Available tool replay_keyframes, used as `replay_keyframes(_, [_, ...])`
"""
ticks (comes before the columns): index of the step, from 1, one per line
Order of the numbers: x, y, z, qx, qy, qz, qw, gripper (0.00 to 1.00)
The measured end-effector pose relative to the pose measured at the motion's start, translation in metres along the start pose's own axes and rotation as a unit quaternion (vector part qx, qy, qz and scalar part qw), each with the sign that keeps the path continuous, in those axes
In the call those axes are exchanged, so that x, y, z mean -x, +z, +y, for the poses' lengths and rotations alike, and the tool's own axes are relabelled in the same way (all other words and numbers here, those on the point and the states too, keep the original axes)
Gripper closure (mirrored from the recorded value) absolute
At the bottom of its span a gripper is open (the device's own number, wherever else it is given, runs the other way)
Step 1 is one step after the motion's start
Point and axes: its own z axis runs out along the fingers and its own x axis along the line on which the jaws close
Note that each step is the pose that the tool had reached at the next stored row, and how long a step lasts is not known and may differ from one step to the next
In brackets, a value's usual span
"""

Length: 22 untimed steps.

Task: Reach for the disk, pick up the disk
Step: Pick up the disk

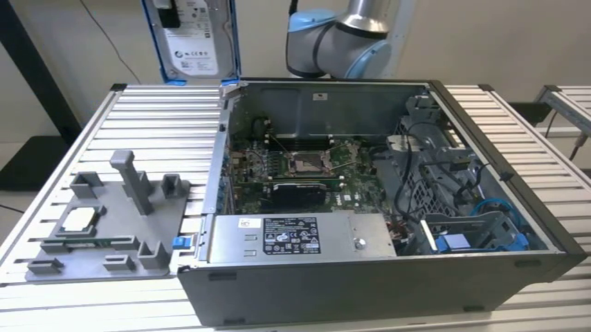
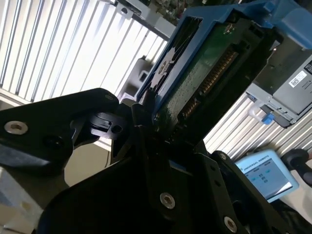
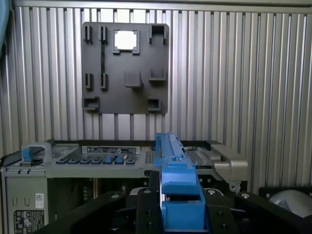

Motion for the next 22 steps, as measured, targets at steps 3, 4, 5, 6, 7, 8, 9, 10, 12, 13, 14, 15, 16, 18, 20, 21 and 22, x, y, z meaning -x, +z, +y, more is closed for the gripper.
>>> replay_keyframes(3, [0.0002,0.0002,-0.0135,0.0,0.0,0.0,1.0,1.0])
replay_keyframes(4, [0.0003,0.0002,-0.0184,0.0,0.0,0.0,1.0,1.0])
replay_keyframes(5, [0.0003,0.0003,-0.0229,0.0,0.0,0.0,1.0,1.0])
replay_keyframes(6, [0.0004,0.0003,-0.0268,0.0,0.0,0.0,1.0,1.0])
replay_keyframes(7, [0.0005,0.0004,-0.0308,0.0,0.0,0.0,1.0,1.0])
replay_keyframes(8, [0.0005,0.0005,-0.0351,0.0,0.0,0.0,1.0,1.0])
replay_keyframes(9, [0.0006,0.0005,-0.0389,0.0,0.0,0.0,1.0,1.0])
replay_keyframes(10, [0.0006,0.0006,-0.0428,0.0,0.0,0.0,1.0,1.0])
replay_keyframes(12, [0.0007,0.0007,-0.0508,0.0,0.0,0.0,1.0,1.0])
replay_keyframes(13, [0.0008,0.0007,-0.0548,0.0,0.0,0.0,1.0,1.0])
replay_keyframes(14, [0.0009,0.0008,-0.059,0.0,0.0,0.0,1.0,1.0])
replay_keyframes(15, [0.0009,0.0009,-0.0632,0.0,0.0,0.0,1.0,1.0])
replay_keyframes(16, [0.001,0.0011,-0.0679,0.0,0.0,0.0,1.0,1.0])
replay_keyframes(18, [0.0011,0.0014,-0.0768,0.0,0.0,0.0,1.0,1.0])
replay_keyframes(20, [0.0012,0.0019,-0.0857,0.0,0.0,0.0,1.0,1.0])
replay_keyframes(21, [0.0013,0.0022,-0.0903,0.0,0.0,0.0,1.0,1.0])
replay_keyframes(22, [0.0014,0.0025,-0.0948,0.0,0.0,0.0,1.0,1.0])
